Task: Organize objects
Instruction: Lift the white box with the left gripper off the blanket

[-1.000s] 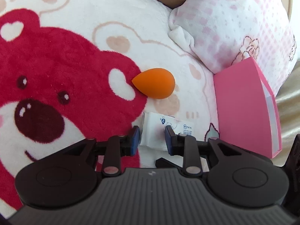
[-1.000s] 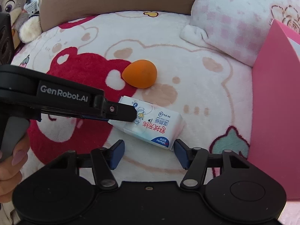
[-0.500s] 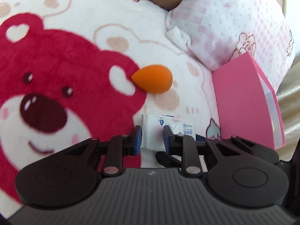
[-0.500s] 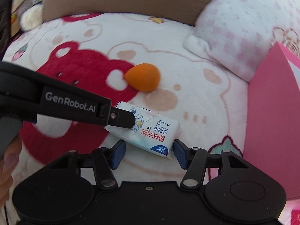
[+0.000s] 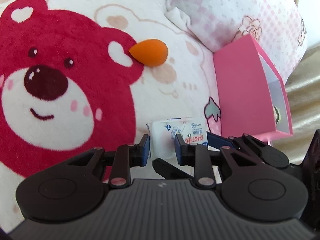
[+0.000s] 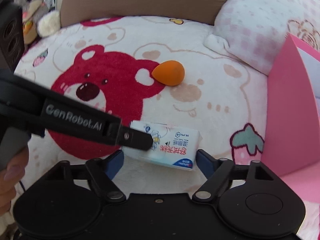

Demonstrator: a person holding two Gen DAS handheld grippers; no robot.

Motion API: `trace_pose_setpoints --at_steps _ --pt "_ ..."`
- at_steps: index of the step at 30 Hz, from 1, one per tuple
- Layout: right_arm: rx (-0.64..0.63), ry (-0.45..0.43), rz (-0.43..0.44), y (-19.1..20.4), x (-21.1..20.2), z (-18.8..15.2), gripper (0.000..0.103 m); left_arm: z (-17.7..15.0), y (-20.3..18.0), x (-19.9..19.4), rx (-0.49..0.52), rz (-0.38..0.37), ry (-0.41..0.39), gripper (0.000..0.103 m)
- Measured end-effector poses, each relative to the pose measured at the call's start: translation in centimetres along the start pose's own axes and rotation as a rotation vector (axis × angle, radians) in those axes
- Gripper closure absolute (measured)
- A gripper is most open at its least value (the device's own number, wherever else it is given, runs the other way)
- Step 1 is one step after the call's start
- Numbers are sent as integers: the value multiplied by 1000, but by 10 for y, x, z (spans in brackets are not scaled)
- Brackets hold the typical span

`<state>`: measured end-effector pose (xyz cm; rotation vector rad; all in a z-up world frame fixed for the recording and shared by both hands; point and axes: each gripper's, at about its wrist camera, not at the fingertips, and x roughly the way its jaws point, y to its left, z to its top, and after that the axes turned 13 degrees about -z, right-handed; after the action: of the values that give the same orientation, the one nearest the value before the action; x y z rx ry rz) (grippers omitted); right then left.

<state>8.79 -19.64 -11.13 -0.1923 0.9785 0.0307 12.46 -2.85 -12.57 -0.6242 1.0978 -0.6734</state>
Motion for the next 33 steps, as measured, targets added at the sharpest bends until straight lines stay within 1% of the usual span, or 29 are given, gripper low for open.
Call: trace_pose_setpoints --at_steps 6,11,14,19,26,31,33 --pt "8 -36 -15 6 -5 -10 18 -7 -8 -8 7 17 0 80" --pt "13 -70 -25 10 -21 -14 18 -9 -19 -20 28 22 5 79" --pt "14 -63 -29 13 -29 -15 18 -13 -26 -25 39 40 18 79" --pt "31 -57 -26 14 -43 -20 18 -23 -39 -34 54 48 28 78" --pt "67 -82 10 6 -71 -23 18 -33 -61 -56 86 26 8 77" --pt "91 -96 12 -6 -92 -21 18 -31 -76 -67 84 -39 3 73" --pt "99 -109 14 -12 -99 -19 18 -30 -80 -67 54 -58 30 73"
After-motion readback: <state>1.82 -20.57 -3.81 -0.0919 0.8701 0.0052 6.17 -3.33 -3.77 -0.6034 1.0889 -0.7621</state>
